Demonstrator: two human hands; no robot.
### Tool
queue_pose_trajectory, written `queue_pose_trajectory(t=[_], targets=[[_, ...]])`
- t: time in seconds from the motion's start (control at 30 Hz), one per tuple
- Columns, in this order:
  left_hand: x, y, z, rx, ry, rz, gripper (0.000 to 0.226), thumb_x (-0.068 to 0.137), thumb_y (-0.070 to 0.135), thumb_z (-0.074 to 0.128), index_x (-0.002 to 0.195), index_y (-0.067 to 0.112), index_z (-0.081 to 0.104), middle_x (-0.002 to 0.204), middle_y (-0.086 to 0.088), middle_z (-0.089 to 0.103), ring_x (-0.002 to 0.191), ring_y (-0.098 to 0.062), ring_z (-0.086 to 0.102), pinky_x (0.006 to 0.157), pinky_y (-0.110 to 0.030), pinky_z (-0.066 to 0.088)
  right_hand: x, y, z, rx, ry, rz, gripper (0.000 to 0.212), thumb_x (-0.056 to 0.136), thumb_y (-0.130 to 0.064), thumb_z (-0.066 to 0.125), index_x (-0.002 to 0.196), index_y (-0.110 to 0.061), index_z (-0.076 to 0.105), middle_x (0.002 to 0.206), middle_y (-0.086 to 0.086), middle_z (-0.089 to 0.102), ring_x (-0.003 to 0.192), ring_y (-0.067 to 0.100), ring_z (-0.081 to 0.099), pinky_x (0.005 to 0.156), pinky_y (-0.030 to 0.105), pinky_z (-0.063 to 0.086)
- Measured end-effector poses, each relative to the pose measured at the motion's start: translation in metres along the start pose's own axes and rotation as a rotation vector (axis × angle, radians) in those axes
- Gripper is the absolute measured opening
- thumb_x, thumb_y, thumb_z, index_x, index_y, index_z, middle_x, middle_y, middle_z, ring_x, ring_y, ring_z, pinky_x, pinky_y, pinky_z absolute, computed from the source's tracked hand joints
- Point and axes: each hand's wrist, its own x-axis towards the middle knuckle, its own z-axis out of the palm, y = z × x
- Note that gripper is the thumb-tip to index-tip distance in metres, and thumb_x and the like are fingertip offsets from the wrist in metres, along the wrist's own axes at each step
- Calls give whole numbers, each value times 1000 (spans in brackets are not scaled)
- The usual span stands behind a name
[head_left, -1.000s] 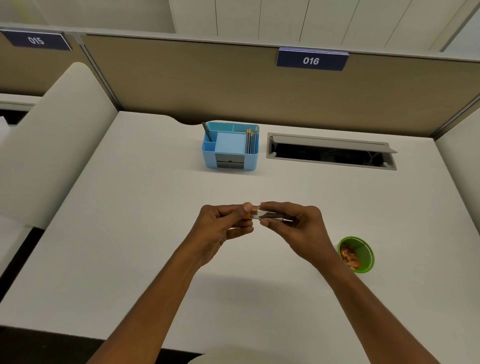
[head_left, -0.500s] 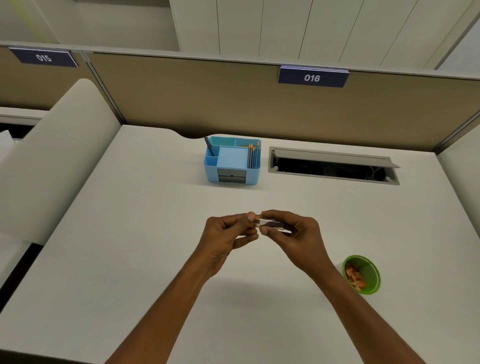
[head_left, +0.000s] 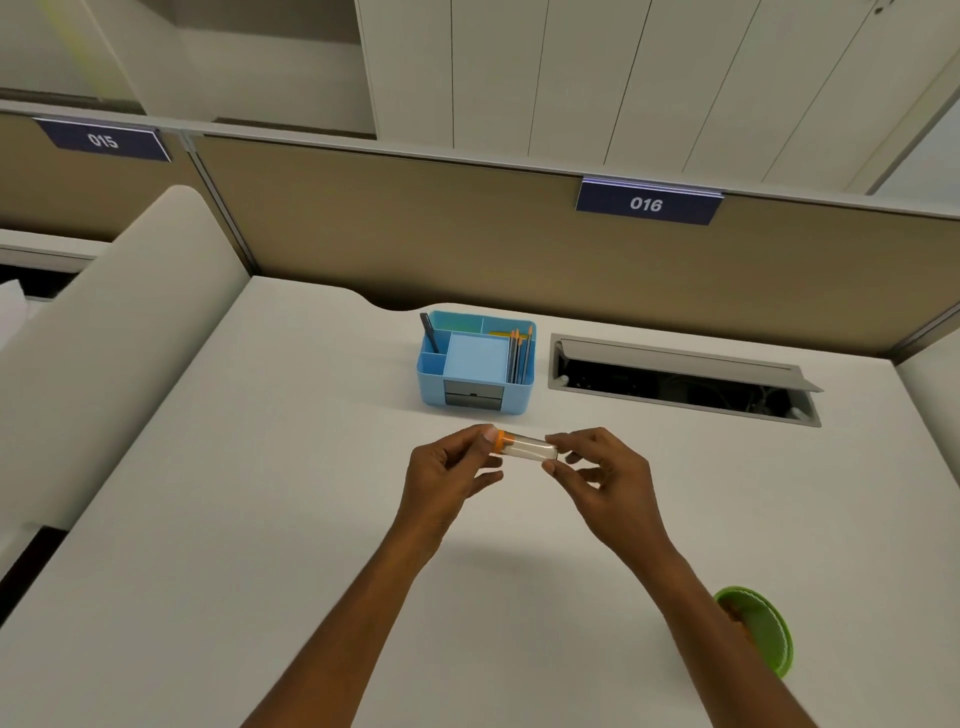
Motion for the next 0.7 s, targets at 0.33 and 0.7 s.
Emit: queue_pose_trajectory(t=[0.33, 0.7], targets=[[75, -80, -44, 951, 115, 207, 66, 106, 47, 28, 163, 16, 20, 174, -6, 18, 161, -22, 11, 125, -35, 10, 91, 24, 39, -34, 100, 69, 27, 85, -14, 83, 112, -10, 79, 105, 10, 75, 83, 23, 68, 67, 37, 63], [102, -145, -71, 1272, 4, 233, 66, 109, 40, 25, 164, 12, 0, 175, -5, 1, 161, -21, -1, 128, -34, -5, 167, 53, 96, -153, -19, 206, 35, 90, -17, 78, 123, -6, 74, 132, 16, 68, 128, 31, 61, 98, 49, 60]])
